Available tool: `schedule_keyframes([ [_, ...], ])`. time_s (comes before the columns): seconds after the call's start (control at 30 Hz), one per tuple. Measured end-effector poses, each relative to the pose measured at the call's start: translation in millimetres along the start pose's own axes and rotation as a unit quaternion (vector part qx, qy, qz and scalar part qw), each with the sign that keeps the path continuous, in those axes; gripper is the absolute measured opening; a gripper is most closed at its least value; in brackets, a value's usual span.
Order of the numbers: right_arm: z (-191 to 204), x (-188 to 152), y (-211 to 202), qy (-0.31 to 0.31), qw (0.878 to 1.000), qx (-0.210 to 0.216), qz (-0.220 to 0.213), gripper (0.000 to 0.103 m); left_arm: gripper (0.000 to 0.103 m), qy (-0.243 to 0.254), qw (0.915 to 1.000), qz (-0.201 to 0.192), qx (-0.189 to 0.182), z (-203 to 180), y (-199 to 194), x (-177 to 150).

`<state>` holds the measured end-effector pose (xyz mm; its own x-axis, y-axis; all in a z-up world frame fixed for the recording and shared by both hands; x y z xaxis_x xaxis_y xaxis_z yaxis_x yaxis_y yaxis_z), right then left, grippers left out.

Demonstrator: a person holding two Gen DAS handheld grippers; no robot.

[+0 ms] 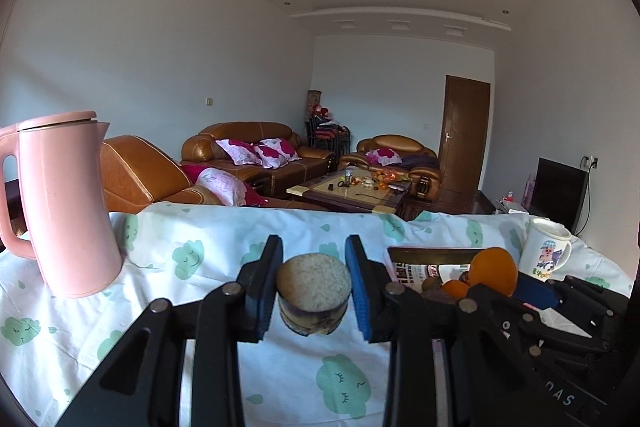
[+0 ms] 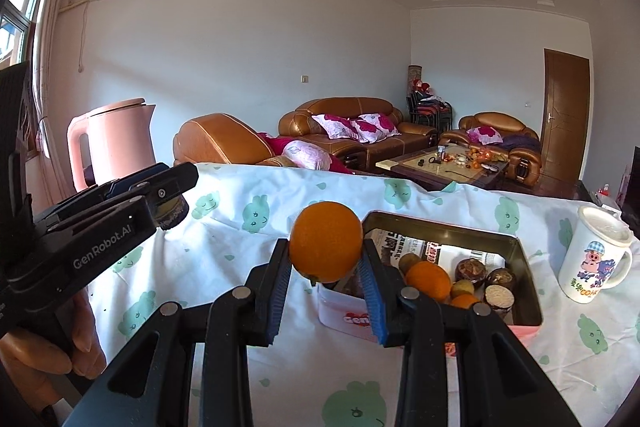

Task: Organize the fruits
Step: 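Carry the orange and round cake into the pink tin and open both tools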

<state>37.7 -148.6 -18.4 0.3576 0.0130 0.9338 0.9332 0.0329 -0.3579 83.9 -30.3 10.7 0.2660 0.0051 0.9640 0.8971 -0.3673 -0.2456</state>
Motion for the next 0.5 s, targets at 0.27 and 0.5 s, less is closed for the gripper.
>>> schedule_keyframes([
  [0.27, -31, 5, -9, 0.019, 1.0, -0.015, -0.007, 0.036, 0.034, 0.009, 0.9998, 0.012, -0.012, -34, 16, -1],
  [0.5, -66, 10, -13, 0.032, 0.999, -0.041, -0.015, 0.036, 0.034, 0.023, 0.9992, 0.017, -0.03, -72, 29, 2],
])
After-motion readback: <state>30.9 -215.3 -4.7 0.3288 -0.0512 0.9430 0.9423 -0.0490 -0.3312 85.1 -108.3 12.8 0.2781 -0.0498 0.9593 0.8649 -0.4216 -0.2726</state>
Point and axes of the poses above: each gripper's, at about its wrist camera, not at the fingertips, and y roughly the way its jaws point, z to its left, x to its top, the point moved 9 cm from there along y, roughly the way its jaws point
